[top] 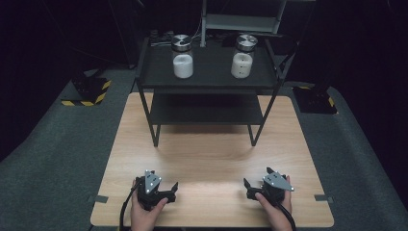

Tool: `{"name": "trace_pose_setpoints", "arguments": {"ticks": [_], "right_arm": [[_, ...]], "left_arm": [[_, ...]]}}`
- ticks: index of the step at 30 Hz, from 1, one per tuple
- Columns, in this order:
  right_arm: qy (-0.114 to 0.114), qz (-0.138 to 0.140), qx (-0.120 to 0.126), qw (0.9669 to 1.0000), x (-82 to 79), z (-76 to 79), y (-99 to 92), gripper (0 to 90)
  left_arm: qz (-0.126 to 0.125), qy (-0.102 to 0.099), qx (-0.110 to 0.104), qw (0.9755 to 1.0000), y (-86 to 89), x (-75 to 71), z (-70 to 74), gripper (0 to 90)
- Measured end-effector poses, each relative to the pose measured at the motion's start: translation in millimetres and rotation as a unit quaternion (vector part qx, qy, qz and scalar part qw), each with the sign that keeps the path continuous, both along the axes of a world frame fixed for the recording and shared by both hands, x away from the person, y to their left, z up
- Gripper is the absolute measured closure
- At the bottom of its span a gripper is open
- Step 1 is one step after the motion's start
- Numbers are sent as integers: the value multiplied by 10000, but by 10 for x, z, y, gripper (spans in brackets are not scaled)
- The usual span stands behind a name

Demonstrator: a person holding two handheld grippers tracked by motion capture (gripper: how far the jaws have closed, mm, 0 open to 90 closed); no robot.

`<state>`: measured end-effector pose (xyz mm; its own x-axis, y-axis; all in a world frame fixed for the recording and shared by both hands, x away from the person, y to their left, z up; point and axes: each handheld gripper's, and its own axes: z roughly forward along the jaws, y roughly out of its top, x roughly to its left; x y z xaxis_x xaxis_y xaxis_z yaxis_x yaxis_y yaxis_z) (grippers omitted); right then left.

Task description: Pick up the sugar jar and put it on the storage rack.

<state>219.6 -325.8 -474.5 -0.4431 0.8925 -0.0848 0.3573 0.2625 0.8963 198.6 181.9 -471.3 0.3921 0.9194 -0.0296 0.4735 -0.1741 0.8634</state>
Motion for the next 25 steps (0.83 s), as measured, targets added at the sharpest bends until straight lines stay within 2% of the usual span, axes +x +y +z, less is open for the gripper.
{"name": "trace_pose_setpoints", "arguments": {"ticks": [9, 22, 25], "right_arm": [[-8, -38, 35, 10000, -14, -4, -2, 6], [-76, -57, 74, 9999, -55, -25, -14, 5], [-109, -24, 77, 9999, -76, -32, -28, 5]], "left_arm": [[-5, 19, 2, 10000, 1, 6, 5, 7], [74, 150, 151, 9997, -60, 41, 45, 7], [60, 114, 153, 9998, -62, 30, 38, 7]]}}
